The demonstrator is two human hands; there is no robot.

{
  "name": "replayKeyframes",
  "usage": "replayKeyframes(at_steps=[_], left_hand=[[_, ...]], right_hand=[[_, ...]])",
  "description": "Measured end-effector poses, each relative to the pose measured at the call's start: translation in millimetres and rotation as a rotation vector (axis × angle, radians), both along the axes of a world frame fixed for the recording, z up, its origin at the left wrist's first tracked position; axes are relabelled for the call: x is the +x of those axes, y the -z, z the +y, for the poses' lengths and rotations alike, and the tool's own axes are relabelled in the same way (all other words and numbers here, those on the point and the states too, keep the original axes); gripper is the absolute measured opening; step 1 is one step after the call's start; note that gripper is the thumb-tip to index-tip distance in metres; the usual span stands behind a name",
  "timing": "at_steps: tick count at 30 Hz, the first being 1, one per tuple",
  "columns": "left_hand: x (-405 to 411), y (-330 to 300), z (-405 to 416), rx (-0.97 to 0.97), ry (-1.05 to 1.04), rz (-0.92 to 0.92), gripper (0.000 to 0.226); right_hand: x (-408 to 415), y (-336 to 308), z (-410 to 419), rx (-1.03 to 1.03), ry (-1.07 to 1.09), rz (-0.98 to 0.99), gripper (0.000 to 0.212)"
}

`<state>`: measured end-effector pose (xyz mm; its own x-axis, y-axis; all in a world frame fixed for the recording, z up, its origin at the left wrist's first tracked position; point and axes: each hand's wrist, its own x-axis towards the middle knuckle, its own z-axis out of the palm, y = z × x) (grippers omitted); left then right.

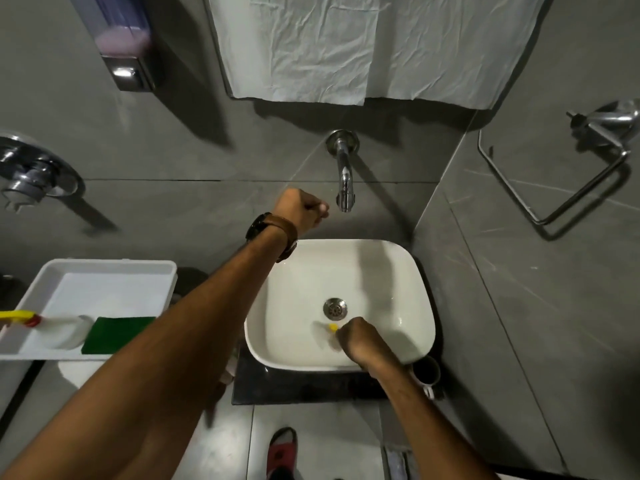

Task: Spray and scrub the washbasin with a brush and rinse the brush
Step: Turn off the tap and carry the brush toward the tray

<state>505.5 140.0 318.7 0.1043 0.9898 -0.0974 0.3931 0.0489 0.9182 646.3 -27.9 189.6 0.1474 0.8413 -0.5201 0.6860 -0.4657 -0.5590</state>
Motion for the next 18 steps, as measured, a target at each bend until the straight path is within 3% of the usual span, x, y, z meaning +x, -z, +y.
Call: replayKeyframes(at_steps=[4, 8, 13, 18], left_hand=[[-30, 11, -11, 0.008, -0.07, 0.019, 0.018], [-89, 38, -25, 0.03, -0.169, 0.157, 0.018], [-192, 84, -48, -0.043, -0.496, 0.228, 0.031], [-303, 133, -71, -0.103, -0.862, 0.221, 0.036]], right_hand=[[-14, 2, 1, -0.037, -0.078, -0.036, 0.037], [-41, 0, 7, -0.061, -0.08, -0.058, 0.047], [-111, -11, 42, 0.203, -0.171, -0.226, 0.036], [-212, -18, 96, 0.31, -0.289, -0.116, 0.034]])
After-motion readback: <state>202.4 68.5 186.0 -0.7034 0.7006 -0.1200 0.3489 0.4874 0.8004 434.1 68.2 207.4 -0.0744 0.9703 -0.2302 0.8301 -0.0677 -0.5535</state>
